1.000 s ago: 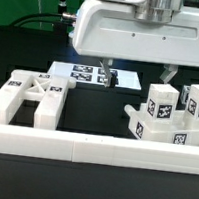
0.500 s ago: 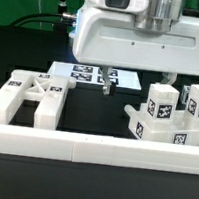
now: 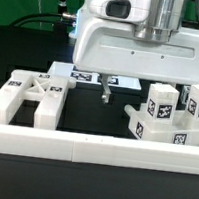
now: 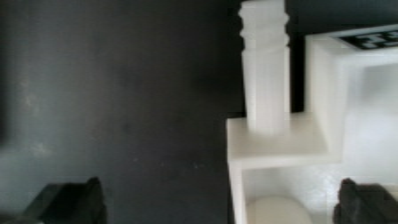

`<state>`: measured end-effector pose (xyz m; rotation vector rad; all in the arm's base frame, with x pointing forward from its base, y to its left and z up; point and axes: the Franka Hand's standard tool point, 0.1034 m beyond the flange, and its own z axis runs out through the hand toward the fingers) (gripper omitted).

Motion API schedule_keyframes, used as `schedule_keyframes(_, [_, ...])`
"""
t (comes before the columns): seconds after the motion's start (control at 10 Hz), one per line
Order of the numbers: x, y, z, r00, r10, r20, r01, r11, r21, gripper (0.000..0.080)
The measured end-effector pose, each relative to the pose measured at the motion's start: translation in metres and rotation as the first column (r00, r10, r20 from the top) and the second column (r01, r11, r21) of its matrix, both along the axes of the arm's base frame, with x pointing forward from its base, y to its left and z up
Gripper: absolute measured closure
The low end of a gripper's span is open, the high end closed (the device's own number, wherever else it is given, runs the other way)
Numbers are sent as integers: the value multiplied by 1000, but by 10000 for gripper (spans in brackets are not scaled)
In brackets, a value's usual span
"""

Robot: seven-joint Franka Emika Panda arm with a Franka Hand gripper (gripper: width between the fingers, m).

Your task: Assemble chair

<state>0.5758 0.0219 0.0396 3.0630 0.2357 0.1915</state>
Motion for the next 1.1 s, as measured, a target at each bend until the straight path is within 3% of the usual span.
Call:
schedule_keyframes(0.2, [0,-1,0,1000,2,-1,-2,1000,0,150])
schedule_keyframes(0.8, [0,7,-28,998,27,50,-26,999,-21,150])
schedule_keyframes(1.1, [-2,6,-31,999,27,45,-26,999,-22,150])
